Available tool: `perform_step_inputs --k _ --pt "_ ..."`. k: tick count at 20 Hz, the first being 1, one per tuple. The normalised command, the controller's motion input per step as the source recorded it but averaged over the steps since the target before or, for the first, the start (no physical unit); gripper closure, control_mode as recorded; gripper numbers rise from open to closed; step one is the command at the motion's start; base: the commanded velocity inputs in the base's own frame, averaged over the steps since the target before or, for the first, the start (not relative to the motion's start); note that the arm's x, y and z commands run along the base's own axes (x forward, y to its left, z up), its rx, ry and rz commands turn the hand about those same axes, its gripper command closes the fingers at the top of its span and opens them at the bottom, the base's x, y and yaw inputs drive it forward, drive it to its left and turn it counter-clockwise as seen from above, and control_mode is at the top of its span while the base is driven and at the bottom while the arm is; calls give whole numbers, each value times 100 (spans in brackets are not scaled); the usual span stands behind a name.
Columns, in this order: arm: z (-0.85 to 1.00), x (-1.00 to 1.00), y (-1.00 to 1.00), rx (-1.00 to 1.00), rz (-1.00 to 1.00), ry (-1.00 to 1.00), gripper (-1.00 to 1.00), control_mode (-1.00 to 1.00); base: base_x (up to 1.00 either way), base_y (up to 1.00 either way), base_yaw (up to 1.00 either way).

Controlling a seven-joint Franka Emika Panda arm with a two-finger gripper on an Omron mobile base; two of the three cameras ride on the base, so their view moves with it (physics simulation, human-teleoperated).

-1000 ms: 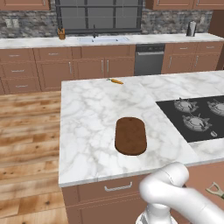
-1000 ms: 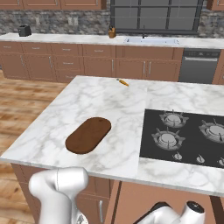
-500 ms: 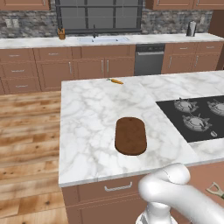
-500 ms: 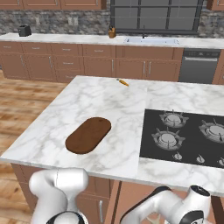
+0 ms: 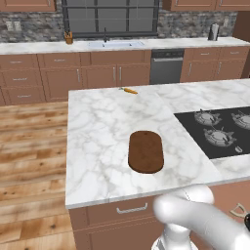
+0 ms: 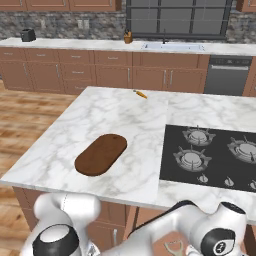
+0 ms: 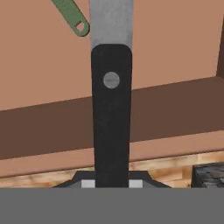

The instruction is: Open the drawer on the right and place the cutting tools on the cutting board.

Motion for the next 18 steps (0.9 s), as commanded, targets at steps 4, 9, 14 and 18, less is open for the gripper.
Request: perform_step_inputs --k 4,9,14,18 --pt "70 -78 98 0 0 -4 100 -100 0 0 0" --pt "80 -11 100 0 0 -14 100 -100 0 0 0" --pt "85 0 100 0 0 -19 100 -100 0 0 0" --pt "82 18 100 0 0 -15 100 -100 0 0 0"
